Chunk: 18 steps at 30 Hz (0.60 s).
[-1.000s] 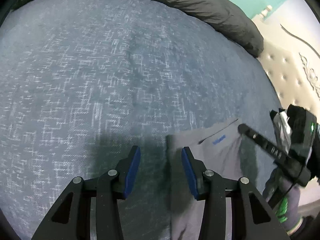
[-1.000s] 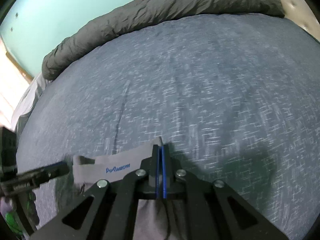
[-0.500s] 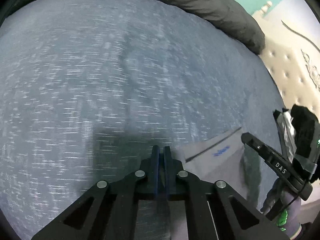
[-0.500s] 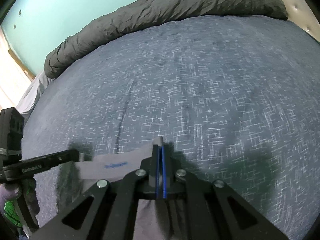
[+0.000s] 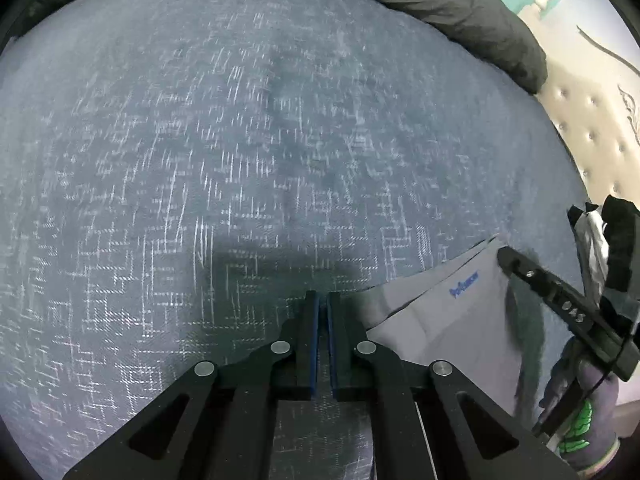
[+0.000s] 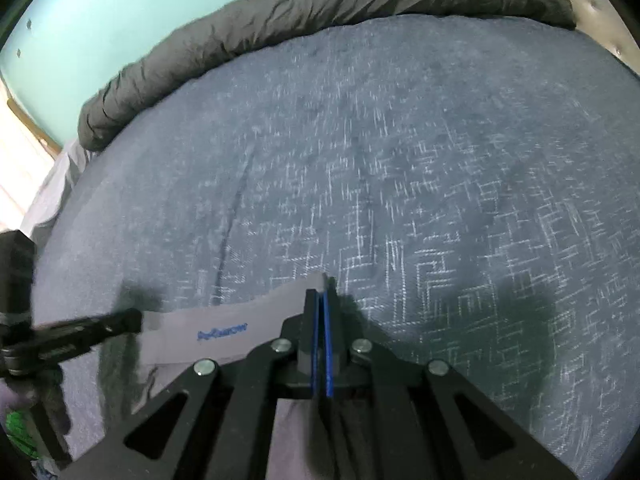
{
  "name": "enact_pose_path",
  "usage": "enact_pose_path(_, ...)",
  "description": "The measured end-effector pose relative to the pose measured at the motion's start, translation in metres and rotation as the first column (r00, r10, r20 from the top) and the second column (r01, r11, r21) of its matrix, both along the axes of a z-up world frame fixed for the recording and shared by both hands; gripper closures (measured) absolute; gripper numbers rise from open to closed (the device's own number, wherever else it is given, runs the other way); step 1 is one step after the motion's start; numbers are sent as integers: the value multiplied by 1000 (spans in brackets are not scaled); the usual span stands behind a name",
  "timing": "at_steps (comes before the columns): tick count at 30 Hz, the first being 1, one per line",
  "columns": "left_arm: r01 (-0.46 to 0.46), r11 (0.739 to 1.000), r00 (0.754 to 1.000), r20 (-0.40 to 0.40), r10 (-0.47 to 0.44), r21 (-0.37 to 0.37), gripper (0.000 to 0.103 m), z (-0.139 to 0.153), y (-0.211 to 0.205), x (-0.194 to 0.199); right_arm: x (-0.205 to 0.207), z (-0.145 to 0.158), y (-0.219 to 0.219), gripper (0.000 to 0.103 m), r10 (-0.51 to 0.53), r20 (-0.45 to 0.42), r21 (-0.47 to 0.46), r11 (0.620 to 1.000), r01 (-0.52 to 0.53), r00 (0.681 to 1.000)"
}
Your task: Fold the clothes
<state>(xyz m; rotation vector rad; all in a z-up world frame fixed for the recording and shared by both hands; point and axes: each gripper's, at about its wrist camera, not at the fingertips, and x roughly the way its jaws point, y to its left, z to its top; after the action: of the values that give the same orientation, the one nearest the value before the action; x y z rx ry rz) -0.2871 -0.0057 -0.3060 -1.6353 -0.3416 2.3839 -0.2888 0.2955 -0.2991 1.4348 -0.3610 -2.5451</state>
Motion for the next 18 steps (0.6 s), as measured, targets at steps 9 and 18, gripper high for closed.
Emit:
enact_pose_path(9, -29, 997, 997, -68, 34, 74, 88, 26, -20, 21, 6, 3, 21, 100, -96, 3, -53, 994, 96, 995)
enact_pose_path(18, 39, 993, 999, -41, -35, 109, 87, 7, -4, 42, 31, 17, 21, 100, -58, -29, -94, 994, 55, 998)
